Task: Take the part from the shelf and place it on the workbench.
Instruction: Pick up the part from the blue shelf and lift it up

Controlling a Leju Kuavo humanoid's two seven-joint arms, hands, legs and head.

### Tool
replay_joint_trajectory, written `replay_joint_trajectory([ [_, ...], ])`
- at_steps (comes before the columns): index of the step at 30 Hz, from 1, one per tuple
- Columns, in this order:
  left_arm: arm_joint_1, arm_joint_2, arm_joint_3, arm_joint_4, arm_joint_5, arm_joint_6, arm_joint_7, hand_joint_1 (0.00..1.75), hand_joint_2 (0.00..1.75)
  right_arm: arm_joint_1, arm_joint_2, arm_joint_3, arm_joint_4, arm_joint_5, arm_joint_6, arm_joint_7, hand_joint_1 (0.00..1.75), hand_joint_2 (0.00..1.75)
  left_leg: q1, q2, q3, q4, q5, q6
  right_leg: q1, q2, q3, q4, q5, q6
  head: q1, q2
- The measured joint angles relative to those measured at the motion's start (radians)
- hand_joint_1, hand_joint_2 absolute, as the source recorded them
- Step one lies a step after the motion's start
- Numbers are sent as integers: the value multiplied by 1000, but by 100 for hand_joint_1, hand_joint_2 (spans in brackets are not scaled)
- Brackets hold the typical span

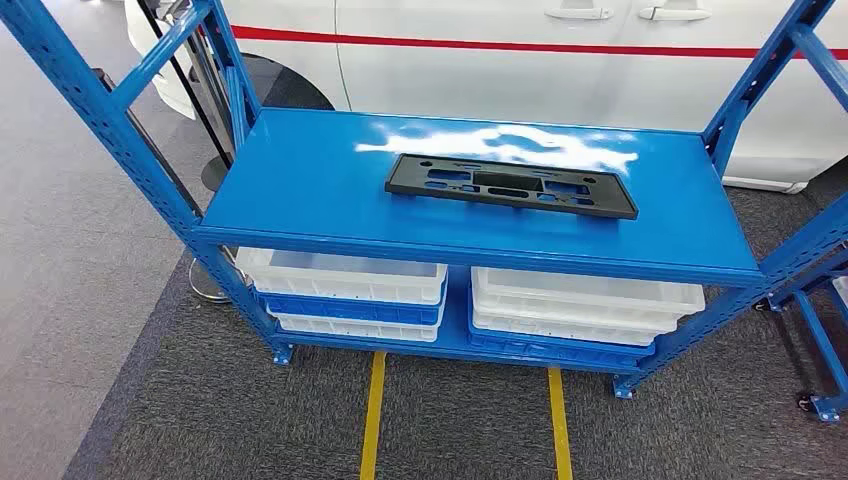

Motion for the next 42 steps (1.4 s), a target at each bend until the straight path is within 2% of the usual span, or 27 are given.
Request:
replay_joint_trajectory([
  [2,-2,-2,9,0,-1,-3,2,0,0,-8,2,-11,0,-8,14,-58,0,0,0,0,0,0,0,0,0,0,0,0,0,0,0,0],
  [5,-3,-6,28,2,-7,-12,6,0,0,-23,-10,-1,-68,-76,82,-235,0,0,0,0,1,0,0,0,0,0,1,0,1,1,0,0],
  [7,-3,-6,34,3,-9,-16,7,0,0,-30,-31,21,-139,-131,121,-297,0,0,0,0,1,0,0,0,0,0,1,0,1,1,0,0],
  [19,-2,-2,49,5,-26,-38,9,0,0,-24,-118,150,-502,-305,175,-373,0,0,-1,0,0,0,0,0,-1,0,1,-1,1,2,0,0],
  [30,0,16,49,7,-53,-64,10,0,0,-32,-209,289,-883,-415,168,-428,0,0,-1,0,0,0,1,0,-1,-1,1,-1,2,2,0,0],
  [36,1,27,49,8,-70,-77,10,0,0,-93,-248,361,-1069,-428,117,-439,0,0,-1,-1,0,0,1,0,-1,-1,1,-1,2,2,0,0],
  [42,0,38,49,8,-97,-97,14,0,0,-232,-275,454,-1220,-402,52,-417,0,0,-1,0,0,0,2,0,-1,-1,1,-1,3,2,0,0],
])
